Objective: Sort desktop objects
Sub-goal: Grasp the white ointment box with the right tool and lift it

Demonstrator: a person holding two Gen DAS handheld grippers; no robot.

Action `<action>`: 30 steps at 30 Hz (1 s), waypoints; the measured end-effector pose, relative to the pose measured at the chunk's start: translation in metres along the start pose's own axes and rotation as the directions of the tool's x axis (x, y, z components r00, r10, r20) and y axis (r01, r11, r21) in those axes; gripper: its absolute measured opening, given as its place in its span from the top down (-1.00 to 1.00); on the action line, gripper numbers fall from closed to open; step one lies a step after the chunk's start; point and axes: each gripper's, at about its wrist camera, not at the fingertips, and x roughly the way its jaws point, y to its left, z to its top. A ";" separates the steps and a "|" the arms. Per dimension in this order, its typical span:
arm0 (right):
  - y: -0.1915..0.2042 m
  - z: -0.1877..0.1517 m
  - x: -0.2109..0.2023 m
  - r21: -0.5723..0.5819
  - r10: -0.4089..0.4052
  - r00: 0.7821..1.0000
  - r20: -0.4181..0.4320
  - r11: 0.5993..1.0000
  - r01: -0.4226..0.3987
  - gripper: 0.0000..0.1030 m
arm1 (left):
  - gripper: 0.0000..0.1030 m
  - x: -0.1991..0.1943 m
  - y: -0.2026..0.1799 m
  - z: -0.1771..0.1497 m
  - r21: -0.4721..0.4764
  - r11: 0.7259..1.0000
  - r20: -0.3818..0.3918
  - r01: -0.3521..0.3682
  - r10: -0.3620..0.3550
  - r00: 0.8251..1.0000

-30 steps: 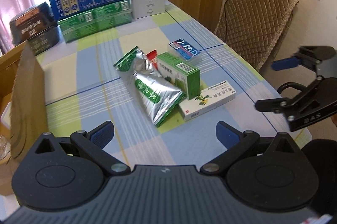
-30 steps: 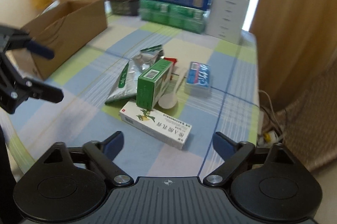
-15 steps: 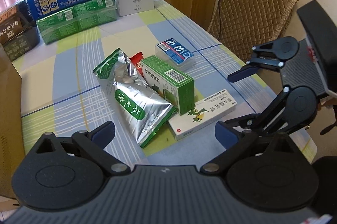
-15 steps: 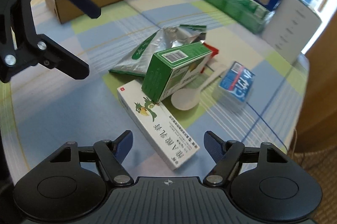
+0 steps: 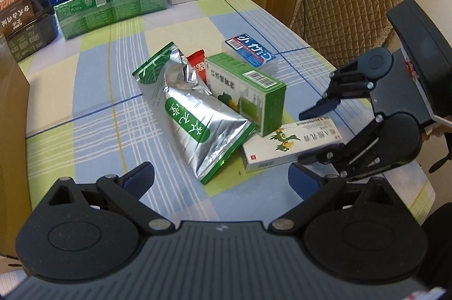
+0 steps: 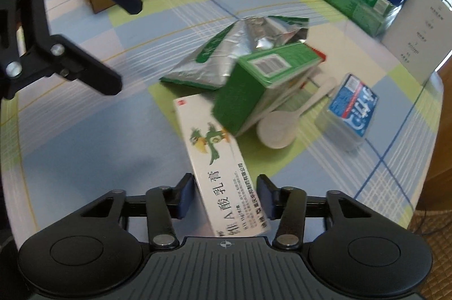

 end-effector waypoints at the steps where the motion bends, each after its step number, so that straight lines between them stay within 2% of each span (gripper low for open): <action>1: 0.002 0.000 0.000 0.003 0.009 1.000 -0.005 1.000 -0.009 0.26 | -0.93 -0.001 0.001 -0.001 -0.002 1.000 -0.001 0.000 0.000 1.000; 5: 0.012 0.003 0.001 0.016 0.039 0.999 -0.009 0.999 -0.039 0.30 | -0.93 -0.003 0.003 -0.006 -0.003 1.000 -0.006 -0.001 0.001 1.000; 16: 0.022 0.018 0.009 0.096 0.019 1.000 0.009 0.995 -0.020 0.31 | -0.93 -0.010 0.013 -0.019 -0.030 0.999 -0.015 -0.013 0.013 1.000; 20: 0.026 0.019 0.000 0.144 0.008 0.999 0.049 0.990 -0.015 0.32 | -0.93 -0.014 0.014 -0.020 -0.035 0.999 -0.009 -0.014 0.014 1.000; 30: 0.037 0.023 -0.035 0.172 -0.044 0.991 0.123 0.985 0.022 0.32 | -0.93 -0.031 0.017 -0.021 -0.049 0.998 0.015 -0.025 0.025 1.000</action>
